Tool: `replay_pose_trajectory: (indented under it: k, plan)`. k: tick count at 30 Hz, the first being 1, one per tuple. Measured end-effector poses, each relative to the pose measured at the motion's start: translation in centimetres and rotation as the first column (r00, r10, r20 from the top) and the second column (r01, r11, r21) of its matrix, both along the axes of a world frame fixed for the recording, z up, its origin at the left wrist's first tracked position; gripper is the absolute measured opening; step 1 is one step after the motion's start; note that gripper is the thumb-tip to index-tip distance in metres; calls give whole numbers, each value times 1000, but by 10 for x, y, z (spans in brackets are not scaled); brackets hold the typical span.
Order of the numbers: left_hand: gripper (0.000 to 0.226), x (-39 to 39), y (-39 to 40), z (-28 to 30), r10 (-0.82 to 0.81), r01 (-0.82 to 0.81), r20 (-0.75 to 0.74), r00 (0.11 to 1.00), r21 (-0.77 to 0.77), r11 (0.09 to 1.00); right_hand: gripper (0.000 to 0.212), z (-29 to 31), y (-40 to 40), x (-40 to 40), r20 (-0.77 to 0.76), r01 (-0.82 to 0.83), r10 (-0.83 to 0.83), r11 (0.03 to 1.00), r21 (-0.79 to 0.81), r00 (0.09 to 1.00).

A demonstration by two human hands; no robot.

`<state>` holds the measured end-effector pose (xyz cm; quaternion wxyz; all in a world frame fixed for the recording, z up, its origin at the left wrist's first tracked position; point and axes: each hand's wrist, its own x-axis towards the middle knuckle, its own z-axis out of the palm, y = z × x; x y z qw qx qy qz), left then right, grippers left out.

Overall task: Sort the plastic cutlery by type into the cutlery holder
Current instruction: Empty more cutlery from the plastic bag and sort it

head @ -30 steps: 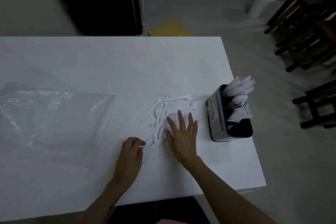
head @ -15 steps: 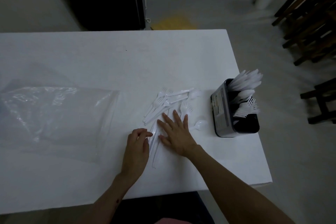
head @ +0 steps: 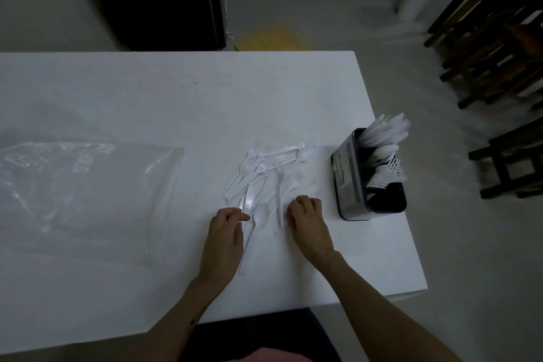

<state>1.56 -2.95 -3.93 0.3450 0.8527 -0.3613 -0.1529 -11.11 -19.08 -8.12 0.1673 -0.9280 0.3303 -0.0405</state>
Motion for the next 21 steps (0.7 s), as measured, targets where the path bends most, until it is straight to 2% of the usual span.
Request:
replay_pose_trajectory:
  k: [4, 7, 9, 11, 14, 16, 19, 21]
  plan:
    - [27, -1, -1, -3, -6, 6, -29, 1000, 1, 1000, 6, -2, -15, -11, -7, -27, 27, 1000, 14, 1000]
    - [27, -1, -1, -6, -8, 9, -50, 999, 19, 1000, 10, 3, -14, -6, 17, 14, -13, 998, -53, 1000]
    - [27, -2, 1, -6, -6, 8, -56, 998, 29, 1000, 22, 10, -7, 9, 5, 101, -101, 993, -62, 995]
    - [26, -2, 2, -5, -11, 13, -58, 998, 36, 999, 33, 15, 1, 24, -56, 191, -191, 982, -1, 980]
    - [26, -1, 4, -6, -1, 4, -64, 998, 45, 999, 29, 19, 3, 38, -126, 287, -272, 950, 126, 954]
    - [26, 0, 5, -7, 8, -5, -72, 997, 41, 999, 27, 22, 0, 36, -111, 360, -349, 927, 105, 931]
    - [25, -1, 4, -10, 22, -19, -89, 996, 36, 999, 28, 24, -7, 25, -92, 530, -522, 842, 104, 848]
    - [23, -3, 4, -10, 28, -24, -105, 994, 33, 999, 27, 22, -11, 18, -115, 572, -561, 811, 122, 820]
